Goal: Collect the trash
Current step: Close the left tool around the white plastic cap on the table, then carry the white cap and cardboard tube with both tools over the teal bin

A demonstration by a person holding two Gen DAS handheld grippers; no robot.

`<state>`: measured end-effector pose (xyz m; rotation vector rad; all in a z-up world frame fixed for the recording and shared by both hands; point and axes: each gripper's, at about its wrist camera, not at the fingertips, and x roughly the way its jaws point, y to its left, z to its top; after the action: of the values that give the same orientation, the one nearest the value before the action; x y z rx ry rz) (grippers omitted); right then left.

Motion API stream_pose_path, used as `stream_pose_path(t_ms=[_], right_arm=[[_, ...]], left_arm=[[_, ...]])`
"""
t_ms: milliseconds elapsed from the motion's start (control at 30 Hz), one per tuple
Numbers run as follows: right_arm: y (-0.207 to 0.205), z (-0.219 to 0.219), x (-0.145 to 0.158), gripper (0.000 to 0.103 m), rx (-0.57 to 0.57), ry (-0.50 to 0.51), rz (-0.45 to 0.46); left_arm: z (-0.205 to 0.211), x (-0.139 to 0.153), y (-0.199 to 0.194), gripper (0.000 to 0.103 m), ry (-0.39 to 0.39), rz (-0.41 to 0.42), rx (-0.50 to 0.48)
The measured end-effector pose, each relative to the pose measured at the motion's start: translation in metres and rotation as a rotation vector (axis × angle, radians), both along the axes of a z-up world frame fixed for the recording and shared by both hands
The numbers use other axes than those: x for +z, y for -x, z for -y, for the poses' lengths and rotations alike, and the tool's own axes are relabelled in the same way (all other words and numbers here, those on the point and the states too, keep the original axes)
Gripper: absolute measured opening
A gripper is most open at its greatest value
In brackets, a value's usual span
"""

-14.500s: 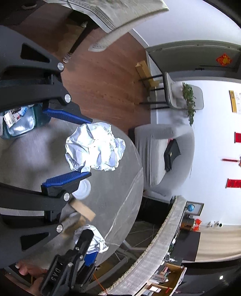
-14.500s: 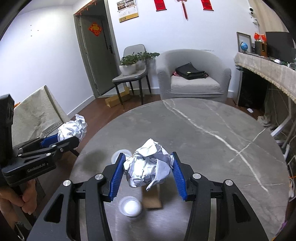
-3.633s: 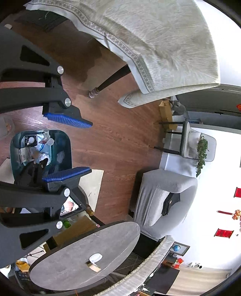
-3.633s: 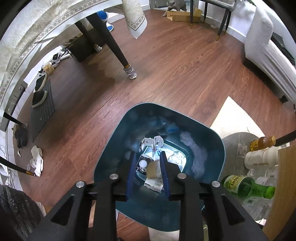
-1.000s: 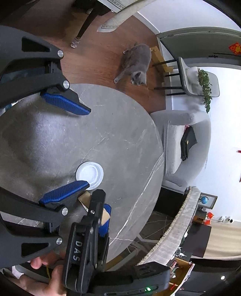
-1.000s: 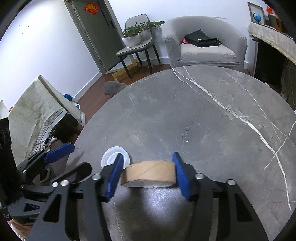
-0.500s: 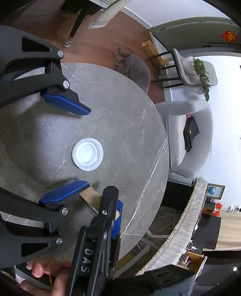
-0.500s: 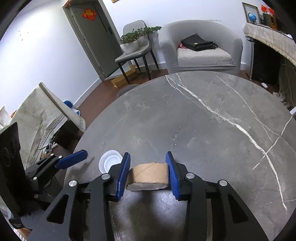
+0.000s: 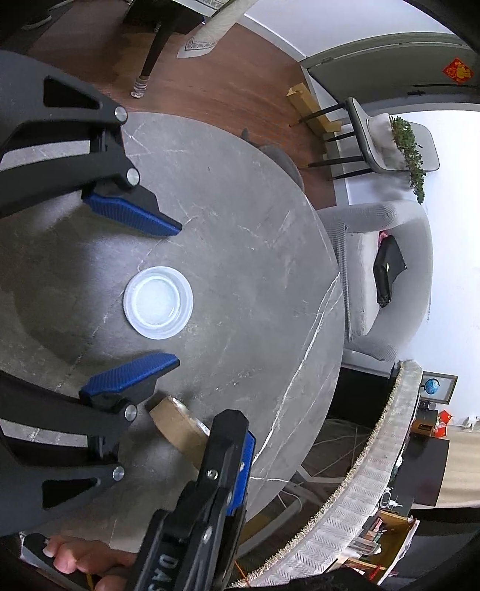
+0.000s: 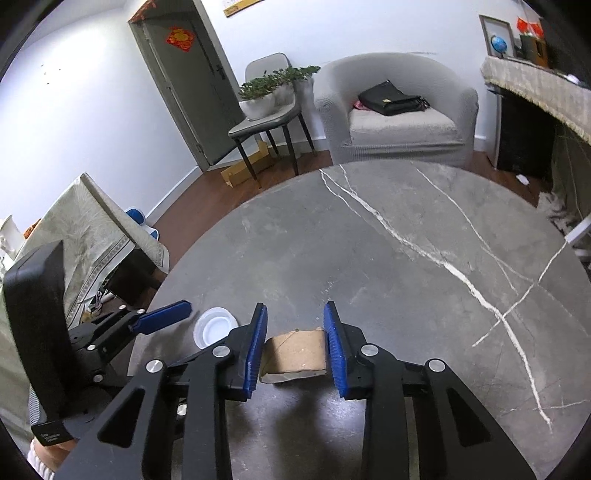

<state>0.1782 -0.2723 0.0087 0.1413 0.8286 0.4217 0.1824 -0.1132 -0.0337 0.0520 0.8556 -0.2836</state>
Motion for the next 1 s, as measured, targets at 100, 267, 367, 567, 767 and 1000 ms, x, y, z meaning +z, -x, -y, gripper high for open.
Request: stream_pose_path(t_ms=[100,267,367,567,767,1000], right_arm=[[0.001,0.000,0.001,0.032,0.001,0.000,0.005],[0.000,0.001,0.002,0.032,-0.008,-0.010,0.008],[0.001,-0.002,0.003,0.032,-0.007,-0.004,0.014],[0.001,-0.007,0.005,0.032,0.001,0.009,0.018],[-0.002,-0.014,0.007,0.032,0.014,0.010,0.022],[-0.005,-0.037,0.011,0.032,0.045,0.003,0.034]], left_arm=[[0.001,-0.003,-0.002,0.060,-0.008,-0.009,0.004],[0.005,-0.003,-0.001,0.047,-0.031,0.006,0.004],[0.005,-0.003,0.001,0.042,-0.036,0.016,0.001],[-0.002,0.000,0.005,0.042,-0.009,0.024,0.004],[-0.018,0.006,0.010,0.042,0.038,0.032,0.022],[-0.047,0.006,0.014,0.042,0.063,0.028,0.064]])
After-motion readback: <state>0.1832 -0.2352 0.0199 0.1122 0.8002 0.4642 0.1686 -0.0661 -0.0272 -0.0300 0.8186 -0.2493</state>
